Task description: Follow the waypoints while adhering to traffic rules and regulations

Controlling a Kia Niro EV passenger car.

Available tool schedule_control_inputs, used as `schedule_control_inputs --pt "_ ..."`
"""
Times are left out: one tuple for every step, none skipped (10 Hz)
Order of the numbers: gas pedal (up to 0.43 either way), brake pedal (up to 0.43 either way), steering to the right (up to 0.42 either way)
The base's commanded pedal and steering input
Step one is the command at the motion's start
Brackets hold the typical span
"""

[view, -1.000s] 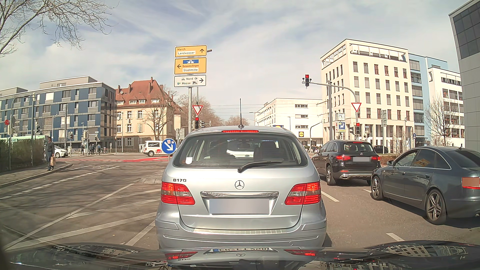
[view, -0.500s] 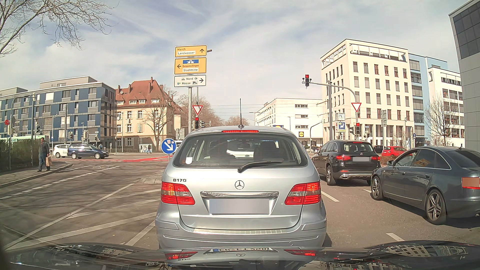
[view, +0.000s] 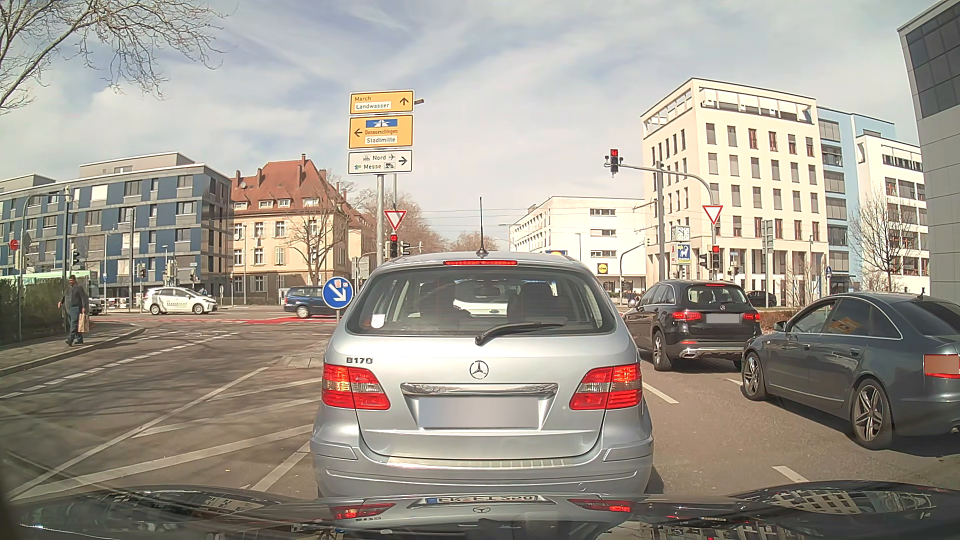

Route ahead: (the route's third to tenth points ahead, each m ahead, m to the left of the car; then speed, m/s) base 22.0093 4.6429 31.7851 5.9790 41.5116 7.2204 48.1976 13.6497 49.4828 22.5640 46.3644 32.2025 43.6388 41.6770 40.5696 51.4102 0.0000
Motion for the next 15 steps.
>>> schedule_control_inputs --pt "0.000 0.305 0.006" --pt "0.000 0.305 0.006" --pt "0.000 0.305 0.006" --pt "0.000 0.305 0.006" --pt "0.000 0.299 0.006" --pt "0.000 0.305 0.006" --pt "0.000 0.305 0.006" --pt "0.000 0.305 0.006" --pt "0.000 0.299 0.006" --pt "0.000 0.305 0.006" --pt "0.000 0.305 0.006" --pt "0.000 0.305 0.006" --pt "0.000 0.305 0.006" --pt "0.000 0.305 0.006" --pt "0.000 0.299 0.006"
